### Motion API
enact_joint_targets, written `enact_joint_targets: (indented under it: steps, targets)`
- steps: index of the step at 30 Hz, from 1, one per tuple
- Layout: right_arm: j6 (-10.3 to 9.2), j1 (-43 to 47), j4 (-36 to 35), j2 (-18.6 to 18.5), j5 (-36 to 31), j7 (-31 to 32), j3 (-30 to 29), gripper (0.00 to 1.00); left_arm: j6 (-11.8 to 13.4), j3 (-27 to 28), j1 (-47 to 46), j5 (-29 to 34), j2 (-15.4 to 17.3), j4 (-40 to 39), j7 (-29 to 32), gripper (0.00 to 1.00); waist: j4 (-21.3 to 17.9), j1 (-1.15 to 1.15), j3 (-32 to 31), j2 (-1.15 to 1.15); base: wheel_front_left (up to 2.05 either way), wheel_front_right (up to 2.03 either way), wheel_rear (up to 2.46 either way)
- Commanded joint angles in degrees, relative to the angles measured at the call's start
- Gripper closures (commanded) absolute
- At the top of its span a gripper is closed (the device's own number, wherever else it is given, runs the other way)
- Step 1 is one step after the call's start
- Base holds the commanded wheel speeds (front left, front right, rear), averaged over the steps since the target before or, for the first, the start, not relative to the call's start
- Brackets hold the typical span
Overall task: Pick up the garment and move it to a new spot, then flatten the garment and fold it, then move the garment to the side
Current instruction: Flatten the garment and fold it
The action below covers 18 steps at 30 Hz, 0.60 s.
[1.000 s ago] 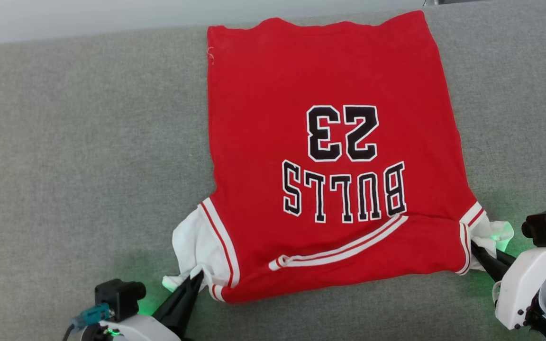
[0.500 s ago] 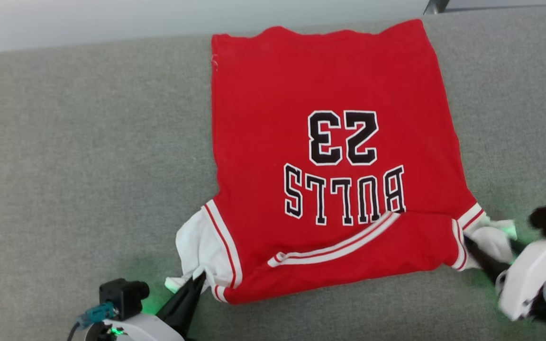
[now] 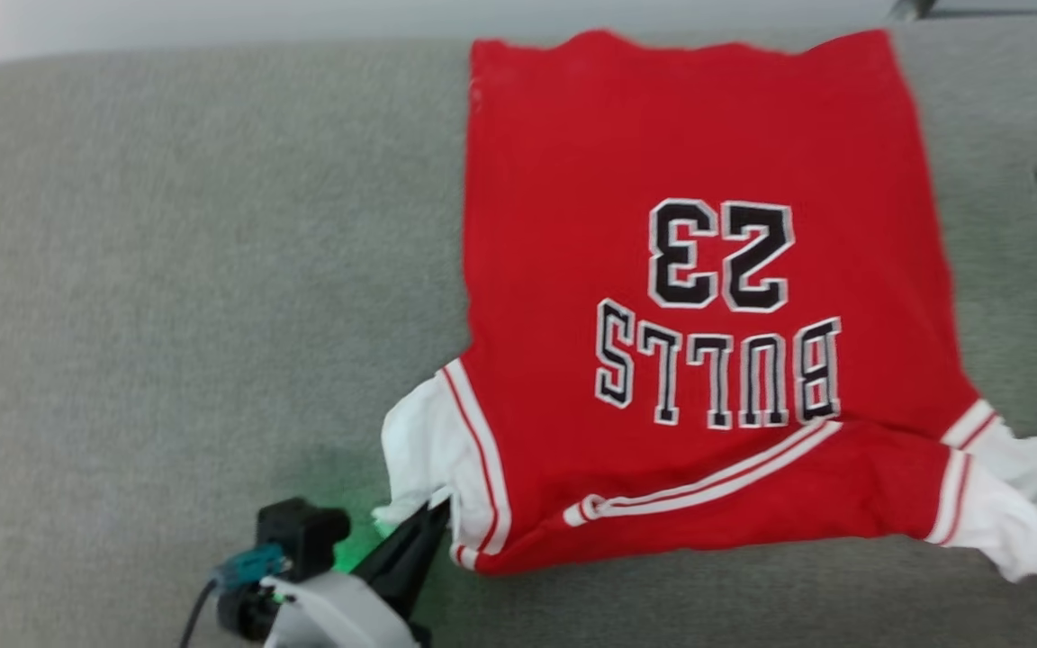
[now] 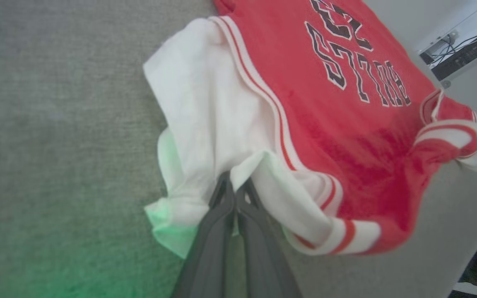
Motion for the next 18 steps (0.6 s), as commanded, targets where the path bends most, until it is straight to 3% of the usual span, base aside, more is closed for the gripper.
enact_joint_targets:
  steps: [1,5,10,18]
  targets:
    - [-0.07,-2.4,1.7,1.3,-0.7,0.7,0.6,0.0,-0.2,-0.4,-0.7,0.4,-0.5,0.3,0.5,1.0,3.4,0.0,4.0,0.0,0.0,0.0,0.0]
    - [-0.07,-15.2,13.6,3.4,-7.8,4.4,3.9,0.0,-0.9,-1.4,-3.8,1.3,-2.0,0.6,0.7,1.0,6.1,0.0,8.2,0.0,0.0,0.0,0.0]
    - [-0.07,-28.4,25.6,1.7,-17.0,4.3,9.0,0.0,-2.7,-3.2,-7.0,2.3,-4.6,2.9,0.8,1.0,10.3,0.0,12.1,0.0,0.0,0.0,0.0]
    - [-0.07,-39.8,41.3,3.0,-21.9,5.1,6.8,0.0,-4.4,-4.3,-9.4,2.8,-6.2,5.8,0.0,1.0,14.6,0.0,16.3,0.0,0.0,0.0,0.0]
